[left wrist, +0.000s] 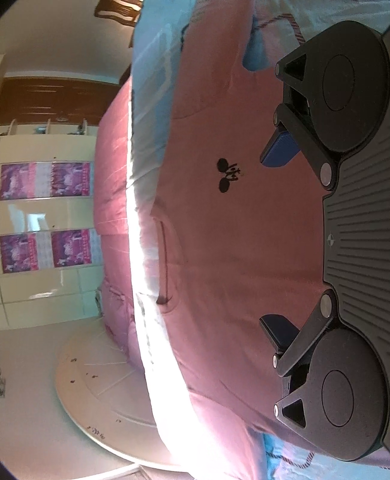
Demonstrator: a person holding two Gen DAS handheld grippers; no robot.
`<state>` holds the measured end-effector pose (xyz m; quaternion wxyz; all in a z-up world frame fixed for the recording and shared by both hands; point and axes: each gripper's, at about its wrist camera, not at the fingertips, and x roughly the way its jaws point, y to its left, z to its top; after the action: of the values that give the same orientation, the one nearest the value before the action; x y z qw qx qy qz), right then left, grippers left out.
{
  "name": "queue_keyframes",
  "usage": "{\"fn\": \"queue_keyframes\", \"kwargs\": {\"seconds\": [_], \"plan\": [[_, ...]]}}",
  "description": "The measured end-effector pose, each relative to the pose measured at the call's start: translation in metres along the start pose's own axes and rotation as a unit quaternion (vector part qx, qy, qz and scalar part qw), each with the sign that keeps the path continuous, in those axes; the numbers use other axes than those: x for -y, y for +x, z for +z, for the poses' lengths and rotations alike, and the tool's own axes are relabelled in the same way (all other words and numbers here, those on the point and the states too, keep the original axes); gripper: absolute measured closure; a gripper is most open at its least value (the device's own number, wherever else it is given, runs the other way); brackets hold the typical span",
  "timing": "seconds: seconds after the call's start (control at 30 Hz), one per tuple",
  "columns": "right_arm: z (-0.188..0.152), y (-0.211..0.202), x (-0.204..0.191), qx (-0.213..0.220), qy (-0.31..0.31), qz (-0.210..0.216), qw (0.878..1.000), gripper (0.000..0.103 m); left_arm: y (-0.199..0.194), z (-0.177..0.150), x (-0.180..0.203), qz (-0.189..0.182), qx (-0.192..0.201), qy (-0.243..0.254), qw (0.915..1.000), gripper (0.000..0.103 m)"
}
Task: Fold small clothes
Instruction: 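Move the right gripper to the sleeve cuff and close on it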
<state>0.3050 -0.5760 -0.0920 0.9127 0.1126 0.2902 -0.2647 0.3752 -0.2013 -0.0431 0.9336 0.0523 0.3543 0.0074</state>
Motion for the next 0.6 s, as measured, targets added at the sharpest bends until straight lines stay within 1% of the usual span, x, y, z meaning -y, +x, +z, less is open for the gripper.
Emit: {"fn": "queue_keyframes", "kwargs": {"seconds": [0.13,0.23,0.37,0.43,0.5,0.53,0.6], "plan": [[-0.006,0.02,0.022,-0.013,0.032,-0.015,0.999,0.034,0.014,0.001,0.008,0.001,-0.013,0.004,0.9999,0.0],[-0.01,0.028,0.035,-0.016,0.059,-0.014,0.998,0.04,0.023,0.002,0.011,0.0,-0.02,0.001,0.9998,0.0],[-0.015,0.03,0.053,0.0,0.115,0.019,0.993,0.044,0.031,0.002,0.014,-0.003,-0.031,0.002,0.9995,0.0],[-0.018,0.029,0.064,0.011,0.16,0.056,0.985,0.048,0.034,0.002,0.016,-0.003,-0.036,0.006,0.9993,0.0],[-0.021,0.03,0.07,0.016,0.187,0.077,0.979,0.054,0.035,0.003,0.019,-0.003,-0.038,0.013,0.9992,0.0],[-0.021,0.031,0.073,0.019,0.195,0.084,0.977,0.056,0.036,0.004,0.02,-0.003,-0.039,0.017,0.9991,0.0],[-0.022,0.036,0.077,0.023,0.213,0.104,0.971,0.063,0.037,0.006,0.022,-0.003,-0.037,0.023,0.999,0.0]]}}
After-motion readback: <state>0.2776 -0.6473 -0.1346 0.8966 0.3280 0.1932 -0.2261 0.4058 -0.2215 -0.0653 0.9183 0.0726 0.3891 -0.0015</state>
